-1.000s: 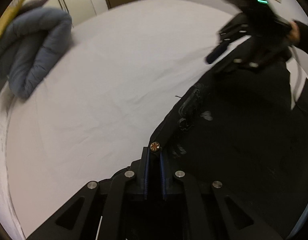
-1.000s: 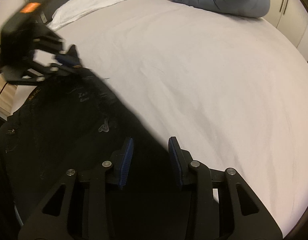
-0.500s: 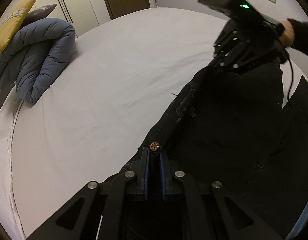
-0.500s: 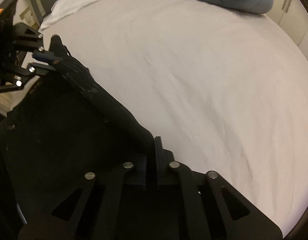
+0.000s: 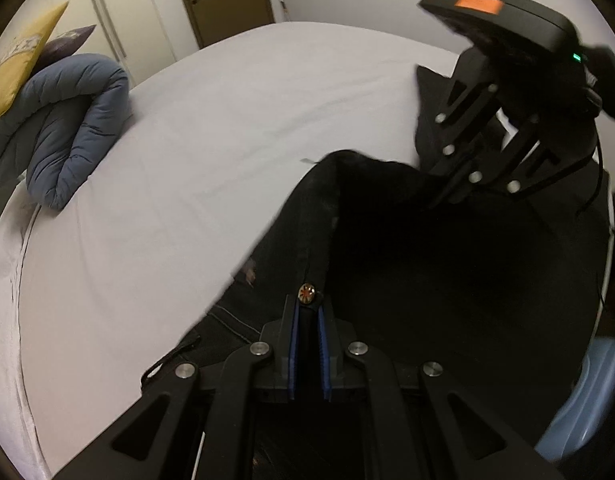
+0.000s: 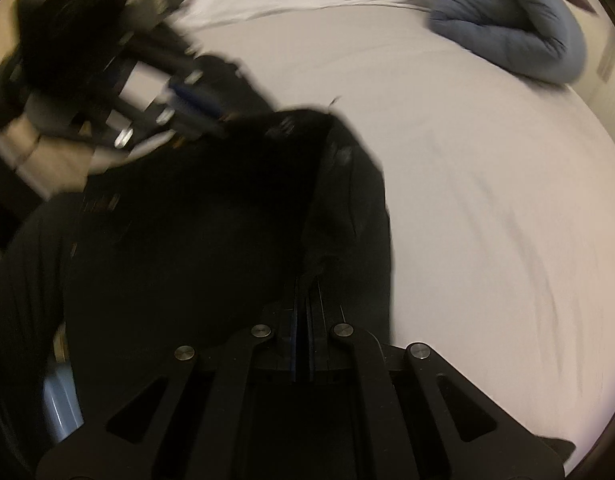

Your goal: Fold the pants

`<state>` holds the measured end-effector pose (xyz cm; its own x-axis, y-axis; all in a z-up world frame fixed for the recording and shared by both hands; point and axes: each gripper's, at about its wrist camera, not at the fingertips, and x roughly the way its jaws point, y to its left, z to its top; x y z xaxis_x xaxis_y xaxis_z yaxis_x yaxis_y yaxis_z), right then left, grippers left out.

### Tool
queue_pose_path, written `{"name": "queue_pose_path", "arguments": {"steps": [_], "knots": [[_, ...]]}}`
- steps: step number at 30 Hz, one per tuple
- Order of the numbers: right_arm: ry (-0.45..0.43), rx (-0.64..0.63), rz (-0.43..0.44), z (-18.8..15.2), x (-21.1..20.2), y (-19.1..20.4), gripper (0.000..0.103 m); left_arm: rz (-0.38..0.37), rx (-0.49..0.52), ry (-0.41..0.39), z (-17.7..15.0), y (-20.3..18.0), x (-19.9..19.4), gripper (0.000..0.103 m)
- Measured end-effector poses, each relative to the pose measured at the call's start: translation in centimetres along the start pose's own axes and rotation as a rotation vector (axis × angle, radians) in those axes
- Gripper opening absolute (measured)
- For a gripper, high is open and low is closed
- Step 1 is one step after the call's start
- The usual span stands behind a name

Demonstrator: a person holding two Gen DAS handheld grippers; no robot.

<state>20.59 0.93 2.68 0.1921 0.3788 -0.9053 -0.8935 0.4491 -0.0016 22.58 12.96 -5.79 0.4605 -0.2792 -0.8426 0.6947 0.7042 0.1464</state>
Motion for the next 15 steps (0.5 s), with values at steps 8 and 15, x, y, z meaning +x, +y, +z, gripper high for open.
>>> {"name": "queue_pose_path", "arguments": {"steps": [8, 15], "knots": [[0.153, -0.342, -0.261, -5.4, -2.0, 10.9, 0.002, -0.079, 0.171, 0.073, -5.5, -7.3, -1.4, 0.007], [0.197, -0.567, -0.433, -8.2, 0.0, 19.6, 0.002, -0.090, 0.253, 0.140, -9.2, -10.4, -1.1, 0.007]]}}
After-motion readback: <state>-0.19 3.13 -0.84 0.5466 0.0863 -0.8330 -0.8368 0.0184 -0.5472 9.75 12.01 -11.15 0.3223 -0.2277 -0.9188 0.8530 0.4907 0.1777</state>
